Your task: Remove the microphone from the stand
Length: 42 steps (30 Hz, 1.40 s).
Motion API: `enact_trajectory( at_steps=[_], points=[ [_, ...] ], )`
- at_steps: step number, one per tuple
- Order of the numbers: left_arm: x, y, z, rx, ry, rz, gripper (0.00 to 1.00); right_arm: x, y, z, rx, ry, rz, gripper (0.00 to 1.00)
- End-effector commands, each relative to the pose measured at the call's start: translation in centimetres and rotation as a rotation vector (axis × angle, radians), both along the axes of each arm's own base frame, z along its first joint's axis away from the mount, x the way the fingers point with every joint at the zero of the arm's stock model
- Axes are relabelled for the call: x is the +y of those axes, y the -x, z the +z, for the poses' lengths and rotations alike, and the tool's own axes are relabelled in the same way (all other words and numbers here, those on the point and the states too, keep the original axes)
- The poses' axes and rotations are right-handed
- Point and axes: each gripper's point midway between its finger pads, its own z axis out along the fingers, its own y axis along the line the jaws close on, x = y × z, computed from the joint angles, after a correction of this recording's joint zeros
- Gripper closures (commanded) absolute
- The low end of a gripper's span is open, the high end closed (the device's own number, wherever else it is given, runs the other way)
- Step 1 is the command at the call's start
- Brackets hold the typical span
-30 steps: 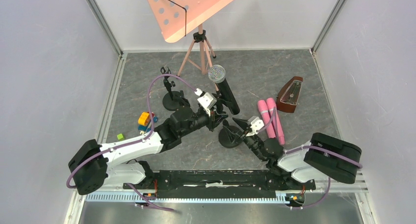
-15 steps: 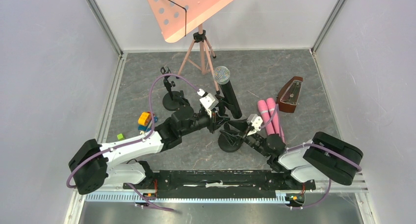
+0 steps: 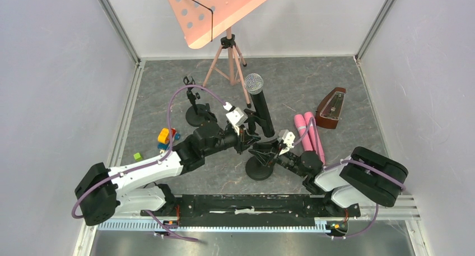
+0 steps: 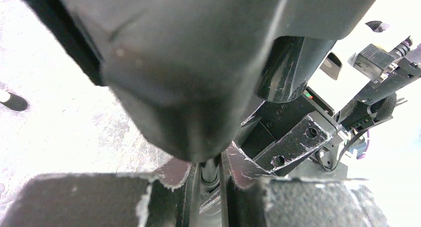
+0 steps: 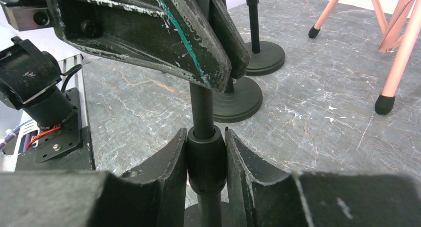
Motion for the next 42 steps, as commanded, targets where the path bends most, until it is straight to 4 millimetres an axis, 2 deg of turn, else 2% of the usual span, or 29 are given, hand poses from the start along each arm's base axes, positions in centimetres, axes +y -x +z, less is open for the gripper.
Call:
enact_trajectory(
  at_steps=[1,4,8,12,19,26,35,42],
  points=[
    [-0.4,0.8,4.2,-0.054,0.12,-0.04,0.82,0.8,0.3,1.7,-0.022,-0.061,0.052,0.85],
    [-0.4,1.2,4.1,-0.069,0.137,-0.057,0.7,1.3,1.3,2.3,-0.033,-0.089,0.117,0.89],
    [-0.3,1.9,3.8,-0.091,0.156,-0.094,0.45,1.1,2.8,4.3,-0.034,-0.197,0.209,0.95],
    [0.2,2.3,3.6,-0.086,0.181,-0.147,0.42,1.0,3.7,5.5,0.0,-0.275,0.297,0.98],
    [1.5,2.3,3.1,-0.052,0.263,-0.243,0.42,1.3,4.1,5.3,0.015,-0.268,0.354,1.0],
    [0.8,3.0,3.9,-0.052,0.342,-0.356,0.47,1.6,5.1,5.2,0.023,-0.254,0.43,1.0],
    [0.7,2.7,2.6,-0.038,0.304,-0.349,0.49,1.5,5.6,5.1,0.019,-0.241,0.459,1.0],
    [0.4,2.7,2.5,-0.024,0.309,-0.365,0.85,1.7,5.6,4.8,0.03,-0.234,0.469,1.0]
  ],
)
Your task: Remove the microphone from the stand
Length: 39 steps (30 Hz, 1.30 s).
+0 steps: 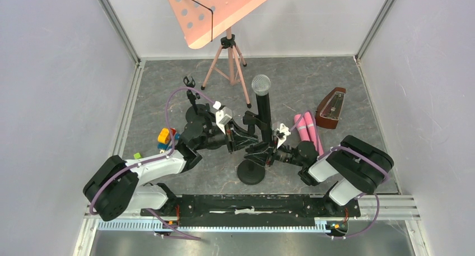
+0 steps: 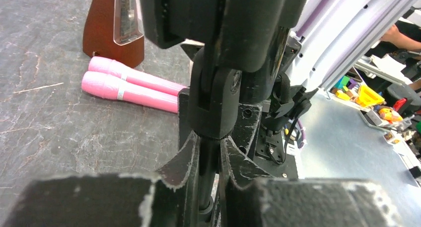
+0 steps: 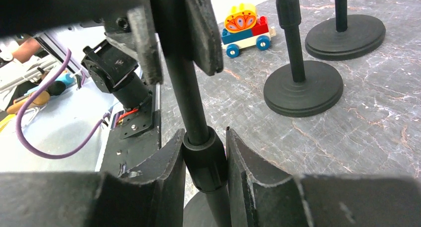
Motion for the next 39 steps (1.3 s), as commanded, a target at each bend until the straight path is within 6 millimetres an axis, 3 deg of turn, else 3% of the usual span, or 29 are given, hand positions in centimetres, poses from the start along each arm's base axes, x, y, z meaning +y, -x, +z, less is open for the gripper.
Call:
enact_trajectory(
  at_steps=[1,3,6,9,14,18,23,34,39],
  points=[
    [-0.4,0.9,1.5,-0.021,0.044,-0.062,0.89,-0.6,3.1,5.7,-0.15,-0.225,0.112,1.0],
    [-0.4,0.9,1.4,-0.015,0.034,-0.062,0.98,-0.7,2.9,5.7,-0.147,-0.226,0.1,1.0],
    [-0.5,0.4,1.2,-0.006,0.004,-0.036,0.98,-0.7,2.0,5.6,-0.139,-0.223,0.05,0.99],
    [-0.4,-1.3,0.2,0.012,-0.089,0.091,0.98,-0.5,0.5,4.6,-0.121,-0.18,-0.022,0.99],
    [0.5,-2.8,0.8,0.015,-0.129,0.259,0.98,-1.9,-3.8,2.5,-0.146,-0.049,-0.322,1.0],
    [0.9,-3.6,1.1,0.04,-0.14,0.33,0.98,-3.4,-5.5,2.5,-0.218,0.022,-0.546,0.99],
    [0.5,-3.9,1.5,0.059,-0.139,0.359,0.98,-3.8,-5.8,3.8,-0.302,0.066,-0.73,0.97],
    [0.7,-4.7,1.9,0.08,-0.184,0.465,0.98,-7.4,-5.6,5.1,-0.254,0.013,-1.08,0.95],
    [0.3,-4.4,2.4,0.082,-0.179,0.468,0.98,-6.3,-5.0,5.6,-0.297,0.031,-1.093,0.95]
  ],
)
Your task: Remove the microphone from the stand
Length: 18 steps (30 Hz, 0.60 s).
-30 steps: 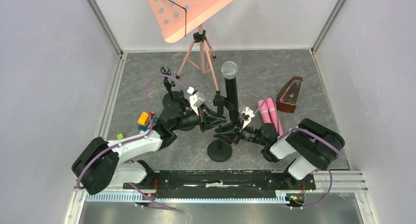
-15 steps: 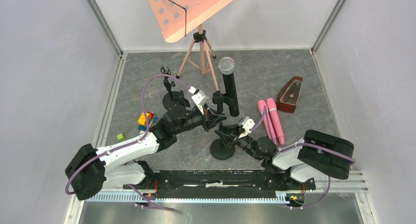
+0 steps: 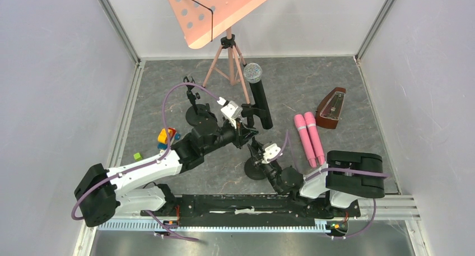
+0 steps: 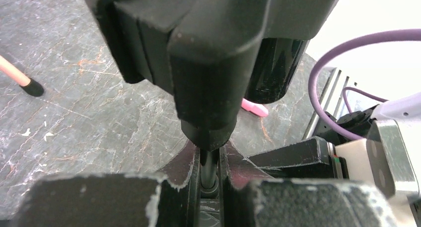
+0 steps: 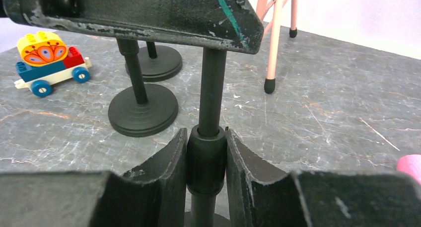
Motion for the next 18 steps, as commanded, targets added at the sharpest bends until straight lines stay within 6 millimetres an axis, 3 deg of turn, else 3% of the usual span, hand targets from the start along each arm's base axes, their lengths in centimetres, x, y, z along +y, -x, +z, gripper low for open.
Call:
enact_trajectory(
  at_steps=[1,6,8,9,11,13,18],
  points=[
    [0.1,-0.6,2.6,-0.03,0.032,0.054,0.98,-3.1,-0.9,4.9,-0.098,-0.194,-0.153,0.94],
    [0.7,-0.3,2.3,-0.057,-0.005,0.047,0.98,-1.2,-0.5,4.4,-0.059,-0.159,0.02,0.72],
    [0.9,-0.3,2.4,-0.064,-0.011,0.051,0.98,0.1,-0.4,3.8,-0.025,-0.139,0.144,0.56],
    [1.1,-0.3,2.4,-0.067,-0.011,0.055,0.98,0.5,-0.3,3.7,0.003,-0.165,0.196,0.53],
    [1.2,-0.2,2.4,-0.069,-0.013,0.054,0.98,0.3,0.2,3.8,0.013,-0.193,0.288,0.5],
    [1.3,-0.1,2.5,-0.072,-0.013,0.055,0.98,-0.1,0.8,3.9,0.012,-0.214,0.373,0.35],
    [1.3,-0.1,2.5,-0.074,-0.009,0.055,0.98,1.0,3.6,2.8,0.015,-0.126,0.649,0.32]
  ],
)
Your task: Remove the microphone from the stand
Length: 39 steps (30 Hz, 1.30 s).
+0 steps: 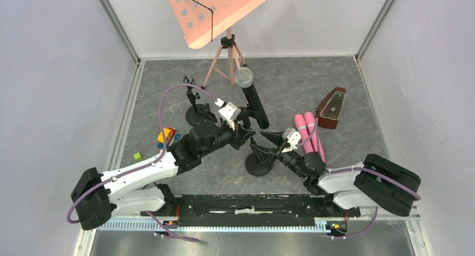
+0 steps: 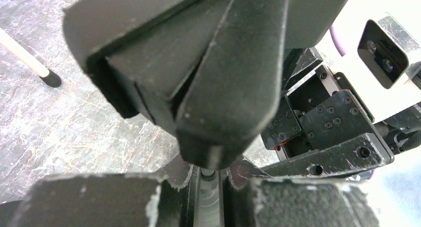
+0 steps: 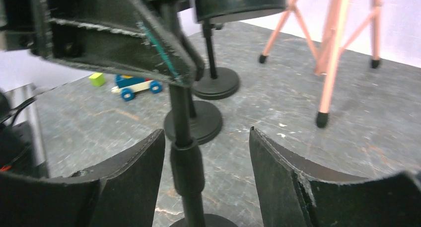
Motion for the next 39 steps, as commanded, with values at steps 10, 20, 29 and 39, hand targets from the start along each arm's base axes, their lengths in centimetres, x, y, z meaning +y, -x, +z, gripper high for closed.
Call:
enact_trajectory(
  at_steps=[10,20,29,39],
  points=[
    [-1.2,0.4,2.0,-0.07,0.034,-0.072,0.98,2.9,3.5,-0.9,0.081,-0.005,0.388,0.47],
    [-1.2,0.2,2.0,-0.062,0.043,-0.059,0.98,1.0,-0.6,-2.4,0.145,-0.002,0.123,1.0],
    [-1.3,-0.4,1.9,-0.04,0.048,-0.027,0.98,0.1,-2.3,-1.1,0.054,0.068,-0.272,1.0],
    [-0.6,-0.4,2.1,-0.043,0.04,-0.005,0.98,-0.1,-1.3,0.2,0.049,-0.01,-0.463,0.95]
  ],
)
